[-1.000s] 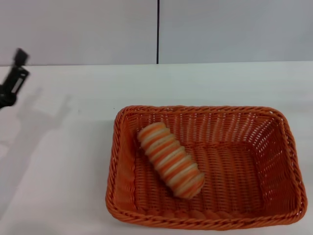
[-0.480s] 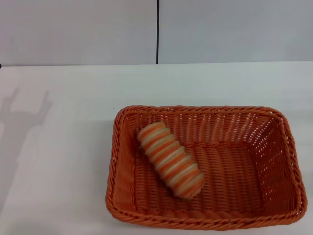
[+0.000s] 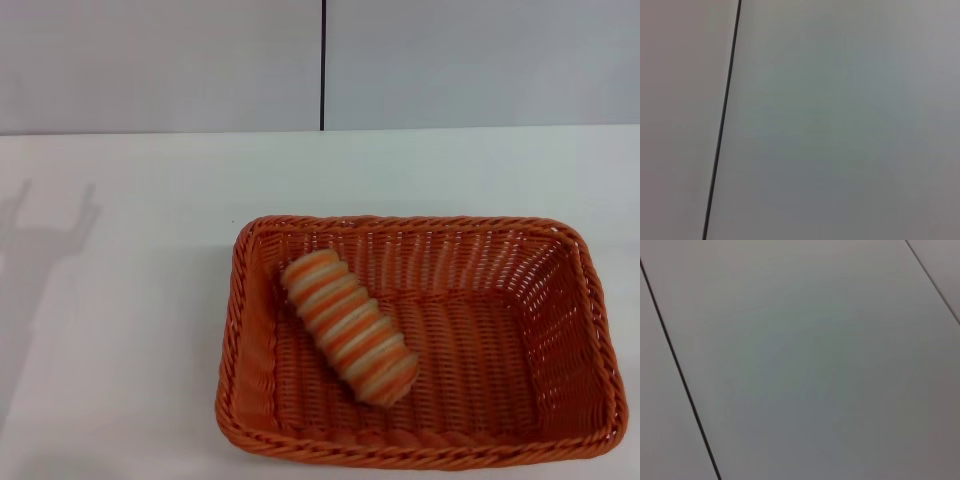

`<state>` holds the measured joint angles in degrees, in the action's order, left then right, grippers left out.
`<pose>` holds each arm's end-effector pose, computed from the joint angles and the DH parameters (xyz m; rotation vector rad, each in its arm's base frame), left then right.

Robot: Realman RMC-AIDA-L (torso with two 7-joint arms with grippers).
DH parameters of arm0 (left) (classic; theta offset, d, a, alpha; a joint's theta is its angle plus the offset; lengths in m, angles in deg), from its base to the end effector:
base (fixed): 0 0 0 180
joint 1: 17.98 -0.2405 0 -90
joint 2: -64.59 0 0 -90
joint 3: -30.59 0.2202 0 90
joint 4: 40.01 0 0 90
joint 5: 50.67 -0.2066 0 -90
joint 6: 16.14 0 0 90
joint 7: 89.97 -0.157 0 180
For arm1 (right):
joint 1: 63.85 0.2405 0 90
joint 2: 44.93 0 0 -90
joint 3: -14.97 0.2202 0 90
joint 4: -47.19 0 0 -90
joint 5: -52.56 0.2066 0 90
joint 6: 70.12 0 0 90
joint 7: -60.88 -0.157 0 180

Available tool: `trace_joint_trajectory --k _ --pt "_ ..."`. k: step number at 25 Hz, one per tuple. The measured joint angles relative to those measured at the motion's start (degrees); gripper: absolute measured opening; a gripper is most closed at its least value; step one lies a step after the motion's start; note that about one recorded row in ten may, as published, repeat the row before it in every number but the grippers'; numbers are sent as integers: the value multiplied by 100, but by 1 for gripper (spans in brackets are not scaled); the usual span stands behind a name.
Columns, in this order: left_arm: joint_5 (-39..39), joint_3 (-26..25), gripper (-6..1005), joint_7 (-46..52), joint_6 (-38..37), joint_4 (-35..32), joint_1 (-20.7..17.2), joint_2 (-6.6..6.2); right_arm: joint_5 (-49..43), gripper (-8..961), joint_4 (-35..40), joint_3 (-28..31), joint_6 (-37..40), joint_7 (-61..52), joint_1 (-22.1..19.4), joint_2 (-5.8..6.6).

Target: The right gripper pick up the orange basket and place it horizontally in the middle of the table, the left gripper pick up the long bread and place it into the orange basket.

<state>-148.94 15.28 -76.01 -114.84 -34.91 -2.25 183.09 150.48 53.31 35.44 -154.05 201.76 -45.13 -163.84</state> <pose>-0.2973 0.2482 0.0525 -1.4055 -0.3258 -0.9694 0.3674 0.2608 0.1123 -1.0297 0.6975 1.0116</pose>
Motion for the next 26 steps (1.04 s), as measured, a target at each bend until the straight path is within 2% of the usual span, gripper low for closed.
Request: trace_joint_trajectory --k 26 --pt "-58 51 813 10 29 20 40 15 -16 274 -6 -25 116 7 12 9"
